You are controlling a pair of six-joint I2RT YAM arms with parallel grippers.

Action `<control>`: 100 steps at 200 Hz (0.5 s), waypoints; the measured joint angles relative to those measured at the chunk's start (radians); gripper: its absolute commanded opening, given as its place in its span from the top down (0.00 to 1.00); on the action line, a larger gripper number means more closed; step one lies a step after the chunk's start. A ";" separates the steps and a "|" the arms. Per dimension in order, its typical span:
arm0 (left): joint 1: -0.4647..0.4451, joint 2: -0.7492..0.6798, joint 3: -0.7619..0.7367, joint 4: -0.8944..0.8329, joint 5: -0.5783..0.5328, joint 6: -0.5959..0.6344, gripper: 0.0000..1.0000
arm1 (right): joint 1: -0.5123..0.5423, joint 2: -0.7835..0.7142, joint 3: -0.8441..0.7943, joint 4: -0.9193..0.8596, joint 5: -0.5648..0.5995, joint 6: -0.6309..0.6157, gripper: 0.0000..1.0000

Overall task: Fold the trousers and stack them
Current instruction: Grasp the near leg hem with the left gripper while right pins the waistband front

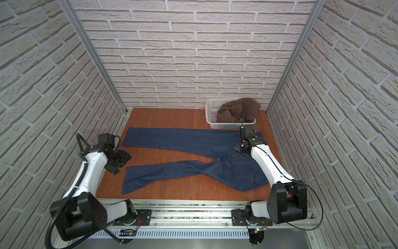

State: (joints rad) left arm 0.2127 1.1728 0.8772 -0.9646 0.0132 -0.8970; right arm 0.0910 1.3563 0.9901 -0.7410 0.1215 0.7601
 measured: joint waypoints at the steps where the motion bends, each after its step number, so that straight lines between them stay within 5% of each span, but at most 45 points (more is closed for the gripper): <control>1: -0.003 -0.002 -0.004 0.000 0.001 0.000 0.23 | 0.001 0.000 -0.003 0.000 -0.001 0.001 0.56; 40: -0.144 0.031 -0.146 0.099 0.005 -0.128 0.23 | 0.014 0.068 -0.065 0.030 -0.022 0.050 0.56; 100: -0.170 0.186 -0.230 0.223 -0.016 -0.207 0.31 | 0.014 0.168 -0.064 0.073 -0.030 0.097 0.56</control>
State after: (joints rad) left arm 0.0425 1.3586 0.6468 -0.7418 -0.0025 -1.1042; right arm 0.1051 1.5242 0.9257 -0.6682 0.0914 0.8574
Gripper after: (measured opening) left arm 0.729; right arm 0.442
